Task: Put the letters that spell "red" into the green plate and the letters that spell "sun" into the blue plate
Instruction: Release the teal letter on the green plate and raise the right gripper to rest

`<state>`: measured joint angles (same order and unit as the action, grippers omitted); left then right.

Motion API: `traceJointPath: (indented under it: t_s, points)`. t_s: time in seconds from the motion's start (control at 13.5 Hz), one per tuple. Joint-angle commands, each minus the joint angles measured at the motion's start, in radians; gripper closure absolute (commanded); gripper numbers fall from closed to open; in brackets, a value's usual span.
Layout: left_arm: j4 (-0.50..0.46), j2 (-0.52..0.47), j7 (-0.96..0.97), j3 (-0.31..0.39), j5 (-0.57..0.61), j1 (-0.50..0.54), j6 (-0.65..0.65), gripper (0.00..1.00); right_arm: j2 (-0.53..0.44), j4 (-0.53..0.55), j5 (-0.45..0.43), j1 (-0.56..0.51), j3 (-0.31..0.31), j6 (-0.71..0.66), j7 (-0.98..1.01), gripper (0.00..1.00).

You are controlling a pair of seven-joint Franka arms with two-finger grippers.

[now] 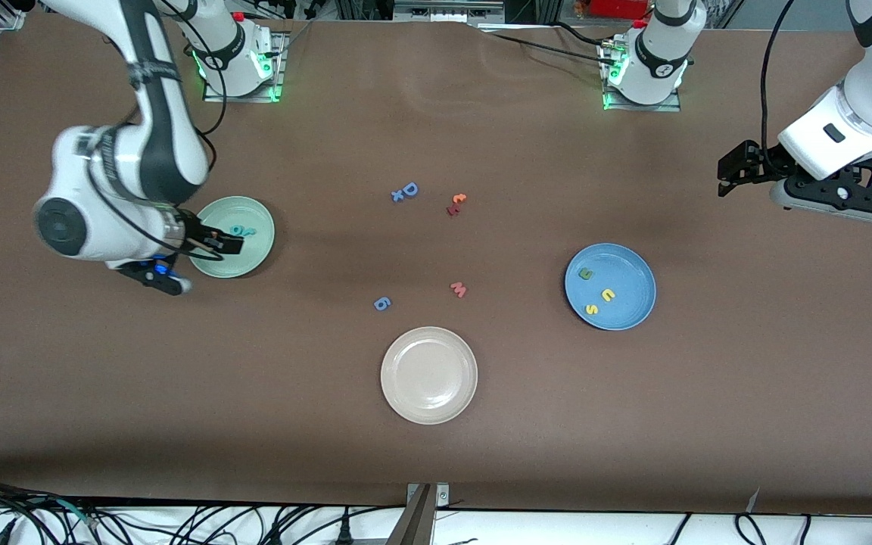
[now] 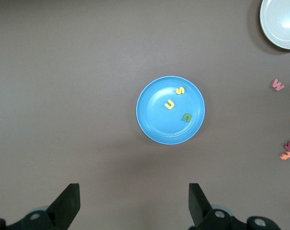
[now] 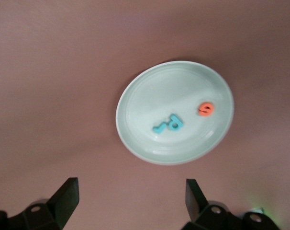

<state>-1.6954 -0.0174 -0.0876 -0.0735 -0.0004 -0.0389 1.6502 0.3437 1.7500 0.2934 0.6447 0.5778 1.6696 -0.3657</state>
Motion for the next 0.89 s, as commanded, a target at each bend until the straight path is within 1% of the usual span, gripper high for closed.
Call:
traceJointPath:
  t_s: [0.0,0.07,0.3,0.37,0.44,0.52,0.66,0.81]
  points:
    - [0.028,0.005,-0.008,-0.006,0.017,0.002,-0.023,0.00,0.017,-0.156,-0.042,0.001,0.027,-0.126,0.028,0.01]
    - [0.028,0.005,-0.009,-0.006,0.017,0.001,-0.021,0.00,0.017,-0.200,-0.063,0.001,0.036,-0.148,0.056,0.01]
    - [0.030,0.007,-0.014,-0.005,0.017,0.001,-0.013,0.00,0.015,-0.315,-0.062,0.001,0.060,-0.189,0.086,0.01]
    - [0.031,0.005,-0.020,-0.002,0.014,0.001,-0.015,0.00,0.015,-0.343,-0.062,-0.008,0.054,-0.188,0.103,0.01]
    - [0.031,0.004,-0.023,-0.003,0.017,0.001,-0.018,0.00,0.017,-0.366,-0.057,-0.046,0.039,-0.189,0.122,0.01]
    - [0.031,0.005,-0.024,-0.006,0.019,0.001,-0.018,0.00,0.015,-0.388,-0.060,-0.078,-0.004,-0.189,0.131,0.01]
    - [0.043,0.007,-0.024,0.000,0.022,0.001,-0.013,0.00,0.014,-0.399,-0.082,-0.192,-0.114,-0.189,0.160,0.01]
    - [0.057,0.008,-0.026,0.001,0.020,0.002,-0.015,0.00,0.003,-0.411,-0.170,-0.299,-0.243,-0.189,0.195,0.01]
